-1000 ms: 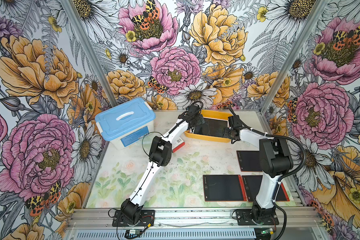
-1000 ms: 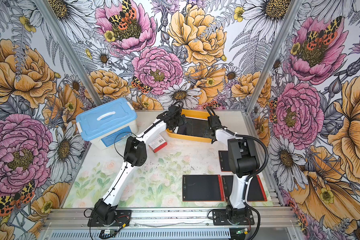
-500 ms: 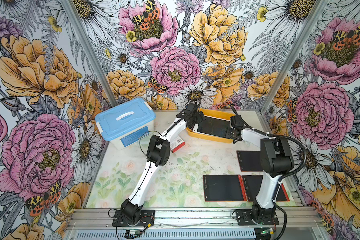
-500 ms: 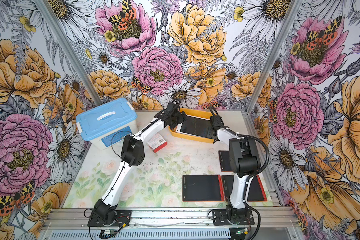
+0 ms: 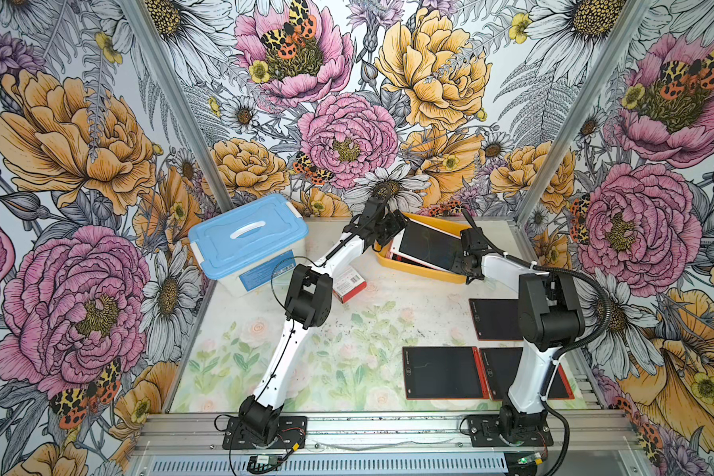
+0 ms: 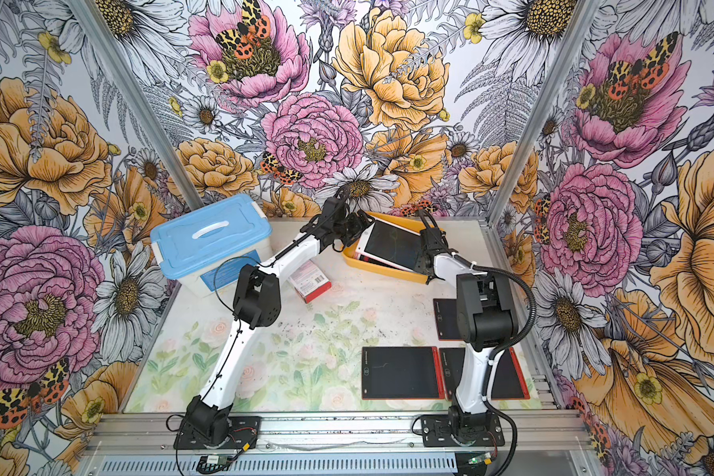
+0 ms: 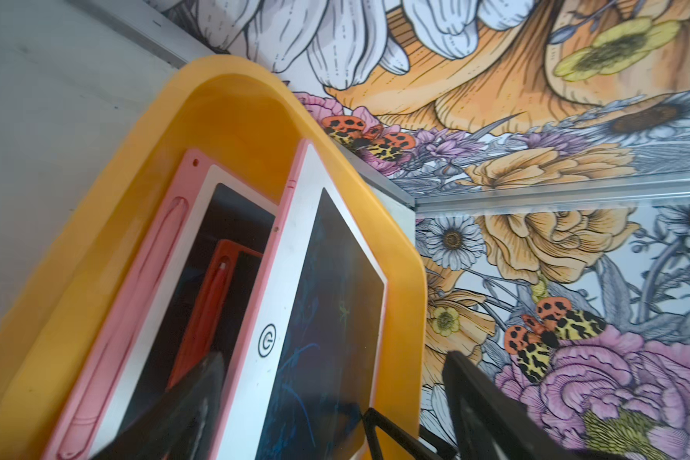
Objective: Take out the writing tablet from the storage box
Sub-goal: Pick up the writing tablet from the storage box.
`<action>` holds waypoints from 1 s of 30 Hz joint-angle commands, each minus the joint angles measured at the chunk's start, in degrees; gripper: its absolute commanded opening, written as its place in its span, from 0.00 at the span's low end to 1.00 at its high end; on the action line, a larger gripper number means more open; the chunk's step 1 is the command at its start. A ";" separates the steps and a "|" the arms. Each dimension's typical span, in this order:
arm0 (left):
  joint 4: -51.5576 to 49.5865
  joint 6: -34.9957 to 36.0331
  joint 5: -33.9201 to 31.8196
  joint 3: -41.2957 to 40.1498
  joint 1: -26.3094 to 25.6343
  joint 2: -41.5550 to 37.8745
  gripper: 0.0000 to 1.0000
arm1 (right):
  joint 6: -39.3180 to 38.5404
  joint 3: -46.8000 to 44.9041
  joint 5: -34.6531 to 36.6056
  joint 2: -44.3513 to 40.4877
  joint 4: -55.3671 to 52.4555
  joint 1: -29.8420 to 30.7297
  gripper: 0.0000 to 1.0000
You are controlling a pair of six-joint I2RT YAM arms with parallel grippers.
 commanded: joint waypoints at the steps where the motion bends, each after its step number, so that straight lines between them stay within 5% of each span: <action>1: 5.36 -3.49 9.43 -1.63 -2.10 -3.04 0.87 | 0.04 3.26 -2.18 0.51 3.33 0.98 0.68; 12: 21.16 -15.91 16.09 -10.55 -1.07 -6.08 0.85 | 0.22 3.42 -1.52 0.56 3.30 0.09 0.68; 17: 21.39 -15.38 17.09 -10.97 -1.20 -7.26 0.85 | 0.65 3.04 -0.91 -0.08 3.28 -0.09 0.68; 26: 0.95 2.72 11.43 -8.86 -1.82 -12.04 0.80 | 1.20 2.24 0.12 -1.18 3.31 -0.18 0.68; 30: -1.99 5.65 10.63 -10.14 -1.81 -13.20 0.63 | 1.35 2.31 0.10 -1.51 3.29 -0.18 0.68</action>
